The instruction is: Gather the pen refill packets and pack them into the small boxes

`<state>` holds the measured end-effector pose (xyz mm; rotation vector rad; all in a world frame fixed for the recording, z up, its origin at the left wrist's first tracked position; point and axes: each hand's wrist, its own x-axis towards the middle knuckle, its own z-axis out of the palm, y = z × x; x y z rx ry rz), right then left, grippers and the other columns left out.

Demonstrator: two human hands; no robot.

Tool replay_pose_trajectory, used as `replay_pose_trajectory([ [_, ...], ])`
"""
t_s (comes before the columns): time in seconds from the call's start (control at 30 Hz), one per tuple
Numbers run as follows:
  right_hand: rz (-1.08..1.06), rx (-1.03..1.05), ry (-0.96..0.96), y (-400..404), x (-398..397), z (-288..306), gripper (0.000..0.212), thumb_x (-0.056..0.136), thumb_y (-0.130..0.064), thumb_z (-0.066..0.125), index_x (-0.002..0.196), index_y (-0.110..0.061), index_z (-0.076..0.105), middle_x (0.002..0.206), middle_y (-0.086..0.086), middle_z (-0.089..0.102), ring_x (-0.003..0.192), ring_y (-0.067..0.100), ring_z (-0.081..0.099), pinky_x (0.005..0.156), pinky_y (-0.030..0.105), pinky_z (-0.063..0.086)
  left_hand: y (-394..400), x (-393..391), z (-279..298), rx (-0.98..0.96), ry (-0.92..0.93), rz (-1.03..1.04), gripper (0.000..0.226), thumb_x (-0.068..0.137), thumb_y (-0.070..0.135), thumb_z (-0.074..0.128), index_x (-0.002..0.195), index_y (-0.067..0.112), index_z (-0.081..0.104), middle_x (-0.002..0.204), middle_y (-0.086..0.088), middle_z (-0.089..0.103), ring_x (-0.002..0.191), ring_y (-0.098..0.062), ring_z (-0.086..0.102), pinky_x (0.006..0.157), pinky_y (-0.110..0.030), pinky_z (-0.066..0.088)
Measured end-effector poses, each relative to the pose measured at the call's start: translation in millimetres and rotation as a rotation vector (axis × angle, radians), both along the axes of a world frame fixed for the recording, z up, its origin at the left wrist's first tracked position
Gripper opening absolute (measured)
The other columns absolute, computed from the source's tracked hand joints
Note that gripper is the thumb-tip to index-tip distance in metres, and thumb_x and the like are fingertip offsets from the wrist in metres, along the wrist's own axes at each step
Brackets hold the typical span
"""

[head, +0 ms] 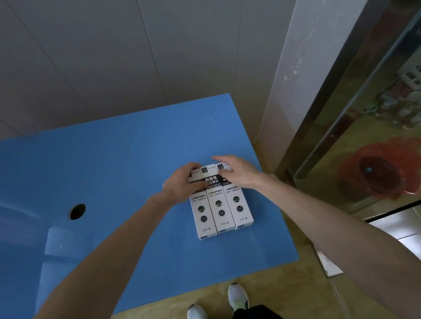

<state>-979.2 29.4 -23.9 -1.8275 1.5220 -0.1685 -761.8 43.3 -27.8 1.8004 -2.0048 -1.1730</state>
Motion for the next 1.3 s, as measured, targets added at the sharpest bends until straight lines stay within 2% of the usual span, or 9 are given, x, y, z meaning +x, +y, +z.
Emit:
replay_pose_trajectory([
  [0.13,0.016,0.002,-0.008,-2.0,-1.5,2.7,0.041,0.103,-0.028,0.059,0.144,-0.021,0.057,0.149,0.000,0.056,0.138,0.022,0.051,0.113,0.043,0.042,4.8,-2.8,2.7,0.008,-0.006,0.009,0.046,0.088,0.040,0.077,0.129,0.031,0.056,0.115,0.010,0.067,0.106,-0.016,0.064,0.097,-0.045,0.053],
  [0.23,-0.038,0.009,-0.039,-0.7,-1.3,2.9,0.041,0.102,-0.030,0.062,0.142,-0.022,0.059,0.145,-0.002,0.059,0.134,0.020,0.055,0.110,0.043,0.046,10.8,-6.9,4.8,-0.044,-0.068,-0.009,0.050,0.094,0.041,0.069,0.140,0.031,0.052,0.132,0.010,0.061,0.125,-0.017,0.056,0.104,-0.043,0.047],
  [0.33,-0.079,0.011,-0.033,-1.8,0.4,5.3,0.042,0.102,-0.028,0.062,0.143,-0.019,0.058,0.146,-0.001,0.059,0.134,0.021,0.055,0.111,0.040,0.044,20.0,-11.9,3.6,-0.128,-0.150,-0.072,0.067,0.102,0.044,0.056,0.160,0.023,0.028,0.165,0.004,0.029,0.152,-0.021,0.025,0.116,-0.046,0.035],
  [0.5,-0.090,-0.012,-0.019,1.3,2.0,3.6,0.040,0.103,-0.029,0.059,0.142,-0.021,0.058,0.145,-0.002,0.060,0.131,0.021,0.057,0.104,0.034,0.046,50.1,-20.0,-10.6,-0.105,-0.208,-0.100,0.077,0.107,0.055,0.032,0.164,0.019,-0.005,0.171,0.005,-0.016,0.156,-0.016,-0.017,0.122,-0.052,0.023],
  [0.6,-0.064,-0.050,0.029,4.3,4.1,2.3,0.039,0.106,-0.030,0.051,0.145,-0.025,0.054,0.149,-0.003,0.055,0.132,0.022,0.056,0.104,0.037,0.047,54.7,-25.5,-15.8,-0.199,-0.272,-0.093,0.072,0.109,0.049,0.026,0.164,0.015,-0.004,0.171,0.000,-0.015,0.157,-0.022,-0.018,0.127,-0.051,0.012],
  [0.77,0.002,-0.209,0.166,33.0,10.3,-9.7,0.048,0.112,-0.034,0.029,0.159,-0.025,0.032,0.170,0.001,0.021,0.149,0.025,0.034,0.109,0.050,0.046,60.9,-31.7,-21.2,-0.324,-0.355,-0.058,0.069,0.107,0.047,0.017,0.164,0.013,-0.001,0.172,-0.001,-0.009,0.158,-0.019,-0.013,0.128,-0.042,0.001],
  [1.07,0.002,-0.338,0.108,44.3,14.1,-21.7,0.045,0.112,-0.029,0.029,0.155,-0.017,0.038,0.166,0.008,0.029,0.152,0.026,0.030,0.115,0.044,0.040,74.4,-45.2,-20.9,-0.318,-0.255,0.070,0.063,0.108,0.036,0.029,0.164,0.015,0.010,0.172,0.003,0.002,0.158,-0.016,-0.010,0.127,-0.043,0.013],
  [1.2,-0.031,-0.320,0.119,45.0,17.5,-26.9,0.045,0.113,-0.029,0.028,0.155,-0.016,0.036,0.167,0.011,0.026,0.153,0.029,0.026,0.121,0.046,0.033,71.5,-41.1,-19.0,-0.301,-0.275,0.001,0.063,0.109,0.036,0.024,0.165,0.014,0.006,0.172,0.005,-0.005,0.157,-0.016,-0.014,0.127,-0.042,0.008],
  [1.3,-0.080,-0.313,0.172,43.6,17.8,-15.6,0.053,0.113,-0.036,0.024,0.163,-0.019,0.020,0.171,0.010,0.014,0.158,0.032,0.011,0.126,0.052,0.019,68.4,-32.8,-8.6,-0.325,-0.386,-0.181,0.066,0.106,0.044,0.013,0.164,0.016,-0.002,0.172,0.003,-0.011,0.157,-0.019,-0.015,0.128,-0.052,0.005],
])
